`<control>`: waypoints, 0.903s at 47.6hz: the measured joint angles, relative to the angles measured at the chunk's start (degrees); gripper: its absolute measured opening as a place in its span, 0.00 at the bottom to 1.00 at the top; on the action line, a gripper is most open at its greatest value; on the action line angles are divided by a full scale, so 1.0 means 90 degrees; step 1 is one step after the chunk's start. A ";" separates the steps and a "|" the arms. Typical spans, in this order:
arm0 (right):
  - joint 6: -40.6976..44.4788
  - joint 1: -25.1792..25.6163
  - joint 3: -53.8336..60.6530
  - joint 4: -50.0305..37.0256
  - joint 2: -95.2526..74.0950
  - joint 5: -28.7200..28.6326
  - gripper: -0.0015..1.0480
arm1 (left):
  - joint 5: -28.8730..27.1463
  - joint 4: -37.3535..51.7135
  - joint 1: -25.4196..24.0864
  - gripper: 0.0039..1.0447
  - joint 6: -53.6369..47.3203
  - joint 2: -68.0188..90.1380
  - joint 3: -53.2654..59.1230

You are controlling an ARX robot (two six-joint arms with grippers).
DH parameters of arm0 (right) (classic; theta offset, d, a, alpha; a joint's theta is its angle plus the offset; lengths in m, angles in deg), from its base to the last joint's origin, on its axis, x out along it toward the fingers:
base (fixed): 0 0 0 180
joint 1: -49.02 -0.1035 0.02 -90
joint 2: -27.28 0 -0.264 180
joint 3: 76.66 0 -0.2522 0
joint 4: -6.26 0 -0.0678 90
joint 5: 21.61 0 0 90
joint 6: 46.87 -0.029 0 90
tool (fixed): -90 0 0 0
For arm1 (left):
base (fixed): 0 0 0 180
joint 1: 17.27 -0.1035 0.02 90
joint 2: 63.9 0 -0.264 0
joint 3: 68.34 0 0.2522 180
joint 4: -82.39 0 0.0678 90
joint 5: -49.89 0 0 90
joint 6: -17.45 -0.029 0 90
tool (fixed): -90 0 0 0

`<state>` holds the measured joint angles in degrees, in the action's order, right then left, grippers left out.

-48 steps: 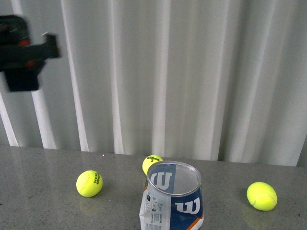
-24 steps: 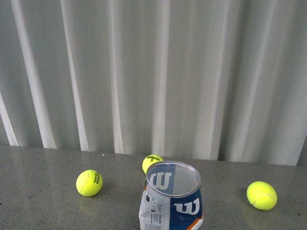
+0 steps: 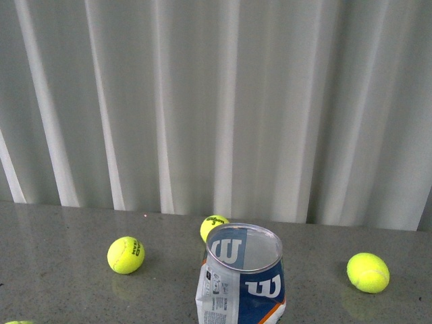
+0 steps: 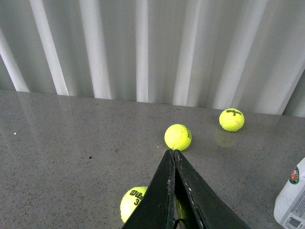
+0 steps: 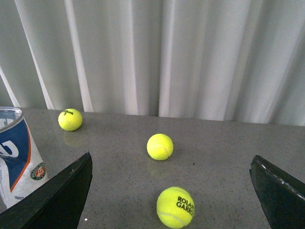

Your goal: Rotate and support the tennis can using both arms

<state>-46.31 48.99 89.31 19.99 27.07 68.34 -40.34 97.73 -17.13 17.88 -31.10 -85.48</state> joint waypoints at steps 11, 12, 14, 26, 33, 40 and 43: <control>-0.0002 0.0000 0.0000 0.0000 0.0000 0.0000 0.93 | 0.0010 -0.0216 0.0000 0.03 0.0002 -0.0510 0.0219; 0.0000 0.0000 0.0000 0.0000 0.0000 0.0002 0.93 | 0.0022 -0.0216 0.0000 0.03 -0.0007 -0.0544 0.0219; -0.0002 0.0000 0.0000 0.0000 0.0000 0.0000 0.93 | 0.0019 -0.0245 0.0000 0.03 -0.0010 -0.0634 0.0221; 0.0000 0.0000 0.0000 0.0000 0.0000 0.0000 0.93 | 0.0024 -0.0984 0.0000 0.03 -0.0015 -0.1413 0.0221; 0.0000 0.0000 0.0000 0.0000 0.0000 0.0000 0.93 | 0.0022 -0.1418 0.0000 0.03 -0.0015 -0.1858 0.0221; 0.0000 0.0000 0.0000 0.0000 0.0000 0.0000 0.93 | 0.0024 -0.1717 0.0000 0.03 -0.0017 -0.2152 0.0221; 0.0000 0.0000 0.0000 0.0000 0.0000 0.0000 0.93 | 0.0024 -0.1855 0.0000 0.03 -0.0017 -0.2293 0.0221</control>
<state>-46.31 48.99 89.31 19.99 27.07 68.34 -40.12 81.03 -17.13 17.72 -51.73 -83.49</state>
